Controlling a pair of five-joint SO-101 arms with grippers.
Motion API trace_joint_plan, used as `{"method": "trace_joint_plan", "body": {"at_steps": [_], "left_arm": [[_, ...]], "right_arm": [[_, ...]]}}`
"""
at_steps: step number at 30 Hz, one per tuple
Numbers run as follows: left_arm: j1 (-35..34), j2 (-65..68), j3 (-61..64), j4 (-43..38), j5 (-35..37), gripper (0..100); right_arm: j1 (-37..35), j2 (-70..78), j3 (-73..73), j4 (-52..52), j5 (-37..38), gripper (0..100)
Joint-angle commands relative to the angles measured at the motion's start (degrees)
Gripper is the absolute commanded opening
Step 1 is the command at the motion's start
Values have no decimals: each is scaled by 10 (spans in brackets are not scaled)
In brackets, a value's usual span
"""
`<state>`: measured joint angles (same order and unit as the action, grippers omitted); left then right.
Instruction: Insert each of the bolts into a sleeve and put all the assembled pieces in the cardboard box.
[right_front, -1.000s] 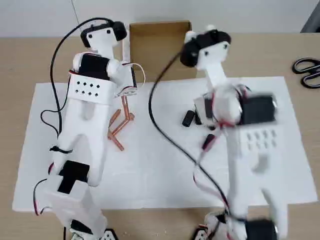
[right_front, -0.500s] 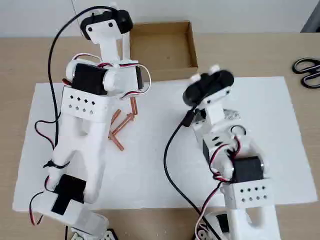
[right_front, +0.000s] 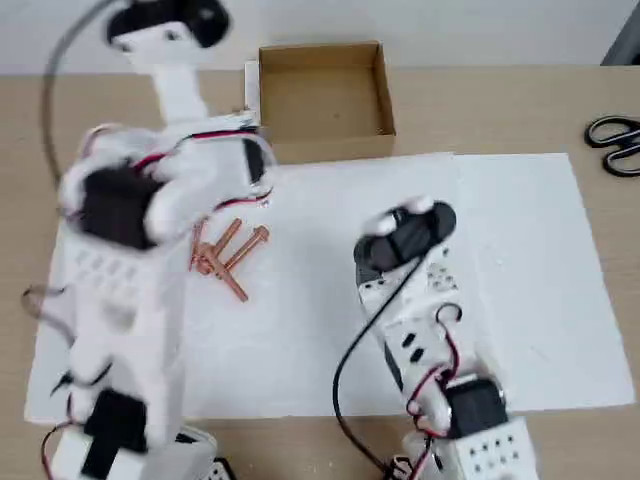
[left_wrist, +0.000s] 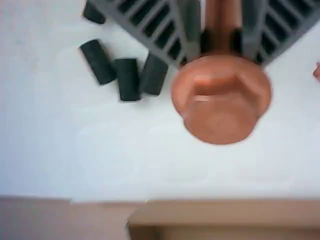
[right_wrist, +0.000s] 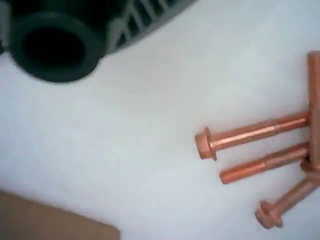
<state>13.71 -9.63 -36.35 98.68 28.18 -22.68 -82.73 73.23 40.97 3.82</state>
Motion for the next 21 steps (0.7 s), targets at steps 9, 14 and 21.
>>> {"method": "trace_joint_plan", "body": {"at_steps": [9, 14, 21], "left_arm": [[33, -48, 48, -119, -4, 6], [76, -81, 44, -139, -4, 6], [98, -211, 63, -113, -7, 6]], "right_arm": [[-36, -185, 146, -50, -9, 4], [-36, -205, 174, -50, -10, 4], [-36, -204, 181, -53, -56, 4]]}}
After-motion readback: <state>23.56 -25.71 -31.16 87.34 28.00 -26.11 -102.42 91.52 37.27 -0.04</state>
